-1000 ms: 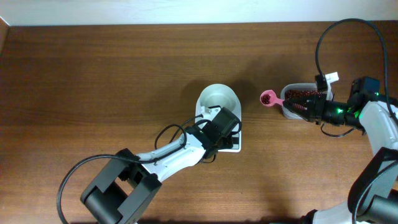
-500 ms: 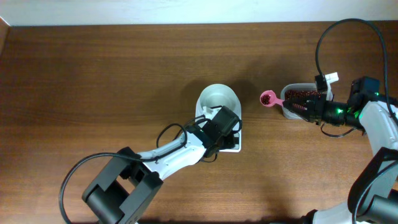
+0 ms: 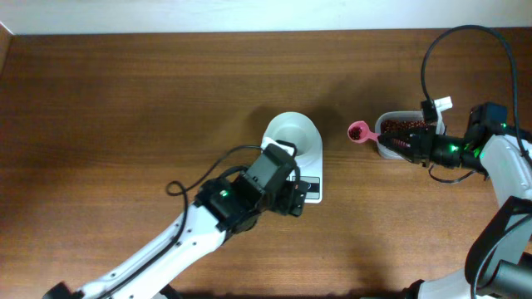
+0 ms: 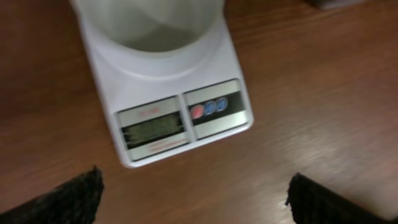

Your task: Scoop and weigh 50g on scale

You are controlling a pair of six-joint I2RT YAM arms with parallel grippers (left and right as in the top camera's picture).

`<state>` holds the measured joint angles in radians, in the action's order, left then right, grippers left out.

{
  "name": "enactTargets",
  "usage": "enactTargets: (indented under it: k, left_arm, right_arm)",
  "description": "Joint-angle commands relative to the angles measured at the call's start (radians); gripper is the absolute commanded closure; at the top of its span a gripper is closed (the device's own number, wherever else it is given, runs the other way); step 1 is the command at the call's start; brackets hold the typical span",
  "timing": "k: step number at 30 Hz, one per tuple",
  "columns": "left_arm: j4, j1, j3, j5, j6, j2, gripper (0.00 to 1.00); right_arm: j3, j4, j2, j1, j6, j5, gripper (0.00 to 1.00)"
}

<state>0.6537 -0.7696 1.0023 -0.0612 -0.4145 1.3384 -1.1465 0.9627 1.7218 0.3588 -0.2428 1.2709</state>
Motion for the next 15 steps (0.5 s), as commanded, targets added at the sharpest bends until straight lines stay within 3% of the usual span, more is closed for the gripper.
enactTargets:
  k: [1,2,4,5,8,9,13,15]
  left_arm:
    - [0.215,0.007,0.001,-0.264,0.097,-0.037,0.01]
    - [0.229,0.007,0.001,-0.269,0.155,-0.037,0.01]
    - [0.222,0.064,0.001,-0.150,0.441,-0.056,0.01]
    - [0.226,0.129,0.001,0.006,0.617,-0.077,0.01]
    - [0.229,0.364,0.001,0.379,0.913,-0.121,0.01]
    - [0.231,0.402,0.001,0.443,0.970,-0.133,0.01]
    - [0.242,0.408,0.001,0.438,0.970,-0.140,0.01]
    - [0.288,0.411,0.042,0.364,0.970,-0.140,0.01]
  right_arm:
    - [0.003,-0.002,0.003,-0.005,-0.016,-0.011,0.96]
    - [0.003,-0.002,0.003,-0.005,-0.016,-0.011,0.96]
    - [0.003,-0.019,0.003,-0.005,-0.016,-0.034,0.96]
    - [0.003,-0.032,0.003,-0.005,-0.016,-0.036,0.96]
    - [0.003,-0.019,-0.005,-0.005,-0.061,-0.034,0.96]
    - [0.003,-0.019,-0.011,-0.005,-0.061,-0.033,0.96]
    - [0.003,-0.015,-0.014,-0.005,-0.060,-0.033,0.96]
    - [0.003,-0.002,-0.014,-0.005,-0.061,-0.033,0.96]
